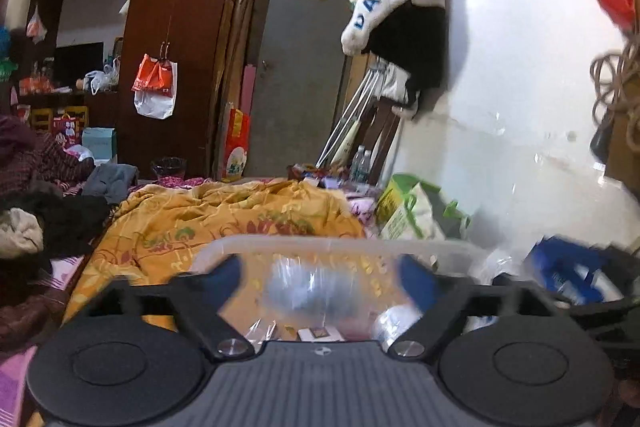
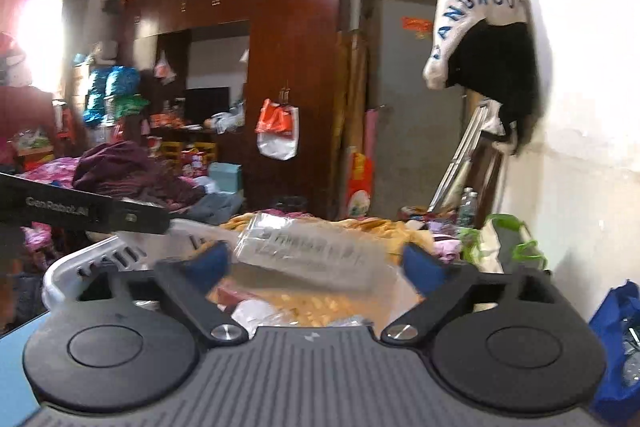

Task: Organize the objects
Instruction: 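Carry both items over the white basket and open both grippers, then grasp the small white packet with the left gripper while the right grasps the red wrapped candy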

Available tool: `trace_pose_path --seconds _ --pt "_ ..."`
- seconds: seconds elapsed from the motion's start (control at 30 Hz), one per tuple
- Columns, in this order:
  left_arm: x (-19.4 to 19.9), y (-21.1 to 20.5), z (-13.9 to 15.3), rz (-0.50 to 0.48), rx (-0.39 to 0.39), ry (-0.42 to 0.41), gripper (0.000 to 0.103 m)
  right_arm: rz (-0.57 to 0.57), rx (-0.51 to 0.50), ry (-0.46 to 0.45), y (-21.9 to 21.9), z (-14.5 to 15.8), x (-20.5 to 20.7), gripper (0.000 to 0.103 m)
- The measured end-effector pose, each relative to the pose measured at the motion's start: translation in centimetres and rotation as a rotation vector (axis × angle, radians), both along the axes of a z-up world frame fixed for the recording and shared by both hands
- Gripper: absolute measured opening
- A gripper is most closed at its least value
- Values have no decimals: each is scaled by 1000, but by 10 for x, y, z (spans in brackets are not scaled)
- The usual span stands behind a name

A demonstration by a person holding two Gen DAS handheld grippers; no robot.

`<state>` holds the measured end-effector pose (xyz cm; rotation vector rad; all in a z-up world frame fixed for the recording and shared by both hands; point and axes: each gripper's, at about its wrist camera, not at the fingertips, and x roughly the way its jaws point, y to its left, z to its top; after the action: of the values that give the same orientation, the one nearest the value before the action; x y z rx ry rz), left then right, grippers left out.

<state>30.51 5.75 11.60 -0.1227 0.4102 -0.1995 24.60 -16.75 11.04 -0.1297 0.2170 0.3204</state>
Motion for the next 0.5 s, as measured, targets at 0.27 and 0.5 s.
trace_pose_path --seconds 0.27,0.5 --pt "-119 14 -23 -52 6 -158 98 58 72 -12 -26 -27 -89 103" --pt "-136 20 -81 -52 7 -23 97 119 33 290 0 -84 -64 86"
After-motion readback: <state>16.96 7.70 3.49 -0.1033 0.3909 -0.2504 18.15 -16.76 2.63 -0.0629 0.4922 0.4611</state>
